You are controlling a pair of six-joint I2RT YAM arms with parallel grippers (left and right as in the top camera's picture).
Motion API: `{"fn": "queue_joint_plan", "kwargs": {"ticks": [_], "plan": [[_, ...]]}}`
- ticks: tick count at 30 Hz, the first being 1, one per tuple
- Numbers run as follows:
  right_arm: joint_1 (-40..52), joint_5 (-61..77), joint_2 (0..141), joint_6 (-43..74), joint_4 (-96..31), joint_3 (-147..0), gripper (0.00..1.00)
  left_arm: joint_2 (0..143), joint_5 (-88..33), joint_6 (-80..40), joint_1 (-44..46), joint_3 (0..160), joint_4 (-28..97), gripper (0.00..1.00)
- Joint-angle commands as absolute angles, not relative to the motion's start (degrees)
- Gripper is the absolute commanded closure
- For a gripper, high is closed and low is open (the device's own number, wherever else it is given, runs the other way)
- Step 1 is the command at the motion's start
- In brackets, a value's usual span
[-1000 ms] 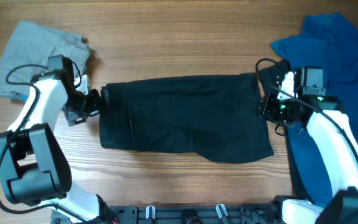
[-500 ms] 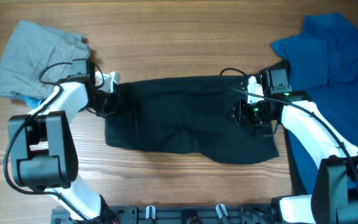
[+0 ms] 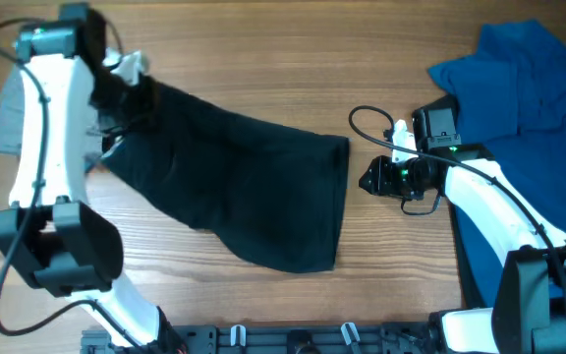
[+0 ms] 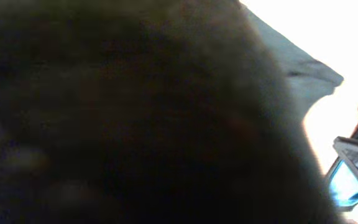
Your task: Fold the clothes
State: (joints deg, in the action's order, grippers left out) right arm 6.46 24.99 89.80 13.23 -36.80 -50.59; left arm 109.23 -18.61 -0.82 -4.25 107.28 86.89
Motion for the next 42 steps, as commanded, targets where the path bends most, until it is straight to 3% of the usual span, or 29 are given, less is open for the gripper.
{"fn": "queue_joint_plan", "kwargs": {"ticks": [1, 13, 14, 15, 18, 21, 25, 26, 27, 29, 32, 37, 41, 42], "plan": [[6.68, 24.38, 90.21, 14.20, -36.69, -50.02, 0.62, 110.04, -18.35, -3.57, 4.62, 107.28, 85.49, 0.96], [6.68, 23.18, 90.21, 16.40, -36.73, -50.02, 0.58, 111.46, -17.93, -20.45, 36.29, 90.78, 62.37, 0.89], [6.68, 23.05, 90.21, 16.64, -36.73, -50.02, 0.56, 111.53, -17.58, -20.43, 38.83, 90.39, 62.08, 0.73], [6.68, 23.05, 90.21, 16.56, -36.75, -50.02, 0.56, 111.55, -17.30, -20.43, 40.62, 90.37, 62.33, 0.00], [6.68, 23.05, 90.21, 15.40, -36.73, -50.02, 0.55, 111.20, -15.25, -20.40, 40.14, 92.51, 66.67, 0.00], [6.70, 23.51, 90.15, 14.15, -36.38, -50.11, 0.58, 109.82, -13.76, -19.92, 33.69, 99.11, 74.89, 0.00], [7.16, 37.34, 86.61, 7.01, -36.29, -53.08, 0.62, 107.68, -10.59, -16.88, 22.20, 100.90, 77.52, 0.01], [8.03, 39.64, 84.36, 7.25, -35.77, -53.43, 0.65, 107.85, -10.68, -16.75, 19.59, 100.09, 77.38, 0.27], [9.06, 39.75, 82.06, 8.16, -35.07, -53.43, 0.71, 108.07, -12.12, -16.71, 17.58, 97.95, 76.20, 0.94], [10.37, 40.16, 80.49, 10.15, -33.56, -53.43, 0.82, 108.44, -16.45, -16.69, 17.21, 92.64, 72.64, 0.96], [10.59, 33.65, 80.40, 16.43, -32.69, -53.43, 0.86, 108.44, -33.26, -11.99, 22.04, 79.85, 61.49, 0.96], [10.59, 33.10, 80.40, 19.62, -31.09, -53.43, 0.86, 108.55, -31.38, -13.39, 35.90, 60.62, 41.89, 0.96], [10.66, 38.50, 80.38, 18.35, -31.07, -53.43, 0.87, 107.35, -28.18, -17.19, 33.85, 61.58, 46.39, 0.95], [11.22, 43.05, 80.40, 15.75, -31.11, -53.41, 0.87, 105.78, -28.99, -17.17, 30.33, 65.78, 51.46, 0.81]]}}
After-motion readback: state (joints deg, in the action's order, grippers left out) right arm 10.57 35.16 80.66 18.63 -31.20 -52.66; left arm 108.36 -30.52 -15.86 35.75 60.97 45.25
